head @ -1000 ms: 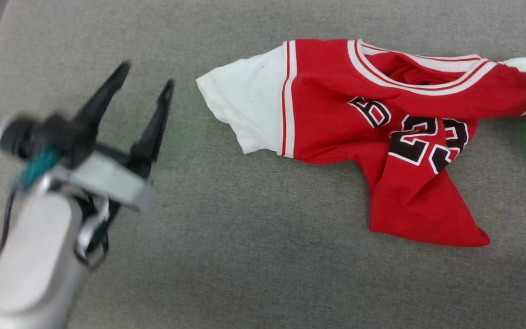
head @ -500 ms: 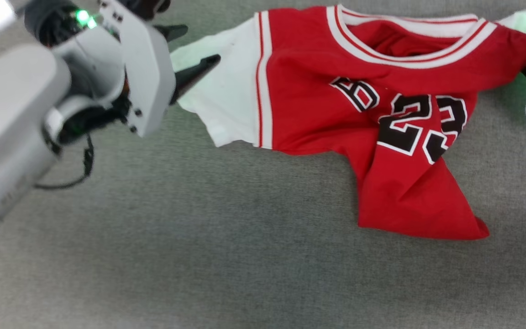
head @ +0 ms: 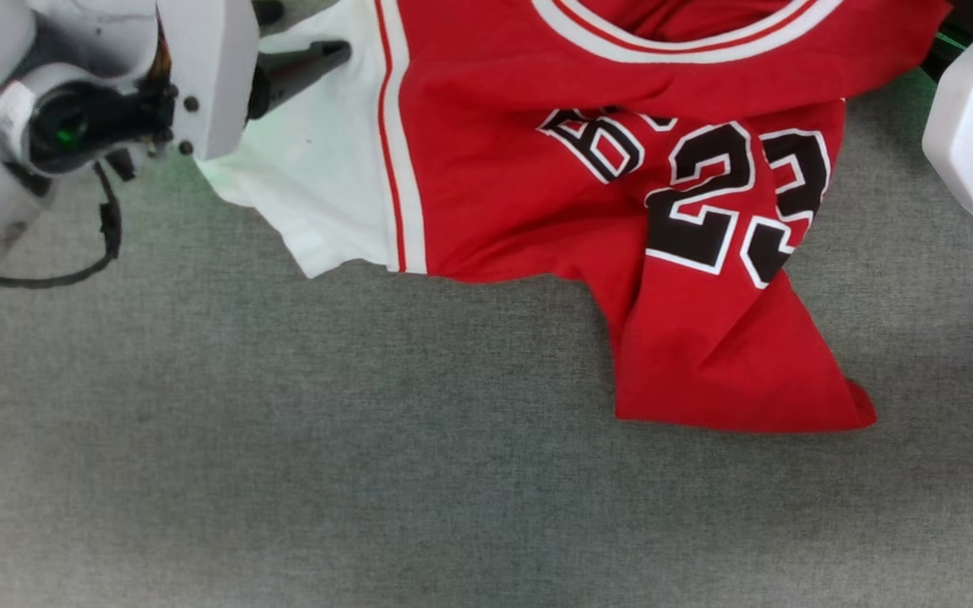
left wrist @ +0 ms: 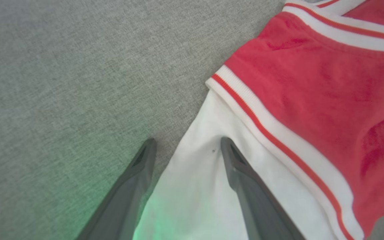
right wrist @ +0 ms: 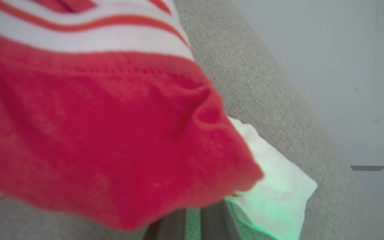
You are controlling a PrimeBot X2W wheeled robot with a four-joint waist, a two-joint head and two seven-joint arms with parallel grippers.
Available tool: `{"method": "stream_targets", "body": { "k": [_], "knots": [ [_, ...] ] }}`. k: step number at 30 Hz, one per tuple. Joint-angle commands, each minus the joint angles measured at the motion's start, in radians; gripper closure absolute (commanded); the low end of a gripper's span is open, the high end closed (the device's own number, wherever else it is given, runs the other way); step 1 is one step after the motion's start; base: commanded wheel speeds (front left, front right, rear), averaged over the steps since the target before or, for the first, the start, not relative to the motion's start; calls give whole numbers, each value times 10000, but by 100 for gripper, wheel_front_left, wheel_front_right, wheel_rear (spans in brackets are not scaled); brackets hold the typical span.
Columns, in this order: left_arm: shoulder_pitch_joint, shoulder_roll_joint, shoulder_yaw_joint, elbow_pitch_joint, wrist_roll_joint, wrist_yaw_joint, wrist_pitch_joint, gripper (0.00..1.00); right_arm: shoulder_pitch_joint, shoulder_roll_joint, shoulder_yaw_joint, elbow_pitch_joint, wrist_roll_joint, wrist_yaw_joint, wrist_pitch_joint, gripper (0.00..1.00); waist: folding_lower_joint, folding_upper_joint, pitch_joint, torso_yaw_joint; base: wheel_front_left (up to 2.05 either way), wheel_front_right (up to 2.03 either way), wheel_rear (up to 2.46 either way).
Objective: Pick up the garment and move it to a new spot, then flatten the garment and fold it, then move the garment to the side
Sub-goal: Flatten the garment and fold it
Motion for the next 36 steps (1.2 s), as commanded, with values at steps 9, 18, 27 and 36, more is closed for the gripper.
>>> {"method": "stream_targets", "body": {
  "k": [9, 18, 27, 36],
  "knots": [
    [563, -73, -278, -291, -458, -45, 712, 100, 265, 31, 257, 911, 281, 3, -213, 100, 0, 0, -171, -108, 0, 0, 0],
    [212, -384, 217, 358, -789, -35, -2637, 100, 165, 259, -1138, 1486, 1236, 2, -803, 100, 0, 0, -805, -153, 0, 0, 0],
    [-923, -1020, 850, 2554, -473, -35, -5479, 100, -539, 979, -3233, 2670, 2116, 3, -972, 100, 0, 0, -950, -388, 0, 0, 0],
    [-3875, -2245, 2138, 6172, 138, -10, -8236, 100, -4050, 3293, -6197, 6784, -63, -1, -3532, 100, 0, 0, -821, -825, 0, 0, 0]
  ]
}}
